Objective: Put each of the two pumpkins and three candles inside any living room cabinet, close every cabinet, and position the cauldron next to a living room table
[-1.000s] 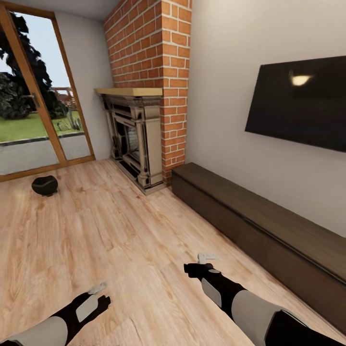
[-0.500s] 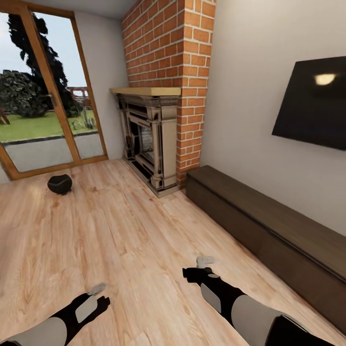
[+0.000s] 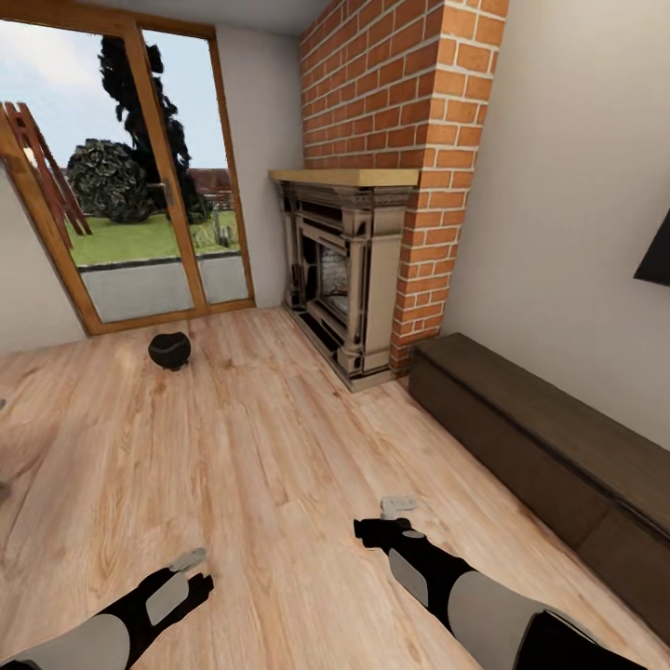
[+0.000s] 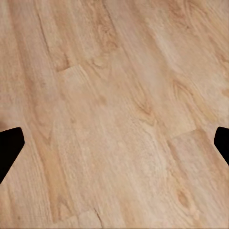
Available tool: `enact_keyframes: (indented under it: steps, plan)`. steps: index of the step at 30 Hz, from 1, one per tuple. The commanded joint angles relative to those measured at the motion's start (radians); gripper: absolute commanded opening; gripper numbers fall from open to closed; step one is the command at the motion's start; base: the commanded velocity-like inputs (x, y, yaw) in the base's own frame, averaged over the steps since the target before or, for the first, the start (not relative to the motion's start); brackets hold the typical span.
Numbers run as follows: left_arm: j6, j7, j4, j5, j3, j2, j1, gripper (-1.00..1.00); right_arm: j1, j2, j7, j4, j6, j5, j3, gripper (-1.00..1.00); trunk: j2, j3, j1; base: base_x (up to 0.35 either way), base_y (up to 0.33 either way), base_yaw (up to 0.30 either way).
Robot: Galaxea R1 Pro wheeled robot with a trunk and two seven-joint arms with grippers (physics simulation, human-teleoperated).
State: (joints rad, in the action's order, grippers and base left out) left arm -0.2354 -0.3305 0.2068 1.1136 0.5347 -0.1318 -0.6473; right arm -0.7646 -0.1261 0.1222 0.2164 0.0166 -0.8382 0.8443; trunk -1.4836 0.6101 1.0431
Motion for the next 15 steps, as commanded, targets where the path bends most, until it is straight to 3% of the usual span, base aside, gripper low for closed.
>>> enact_keyframes:
  steps: [1, 15]
  plan:
    - [-0.005, -0.007, 0.003, 0.006, 0.007, -0.001, 0.0, 1.0, -0.001, 0.0, 0.007, 0.001, 0.002, -0.007, 0.009, 1.0, 0.0, 0.001, 0.001, 0.323, 0.115, 0.276]
    - [-0.005, 0.068, 0.003, 0.006, 0.007, -0.005, 0.001, 1.0, -0.001, 0.0, 0.007, 0.001, 0.002, -0.007, 0.01, 1.0, 0.0, 0.001, 0.001, 0.325, 0.112, 0.276]
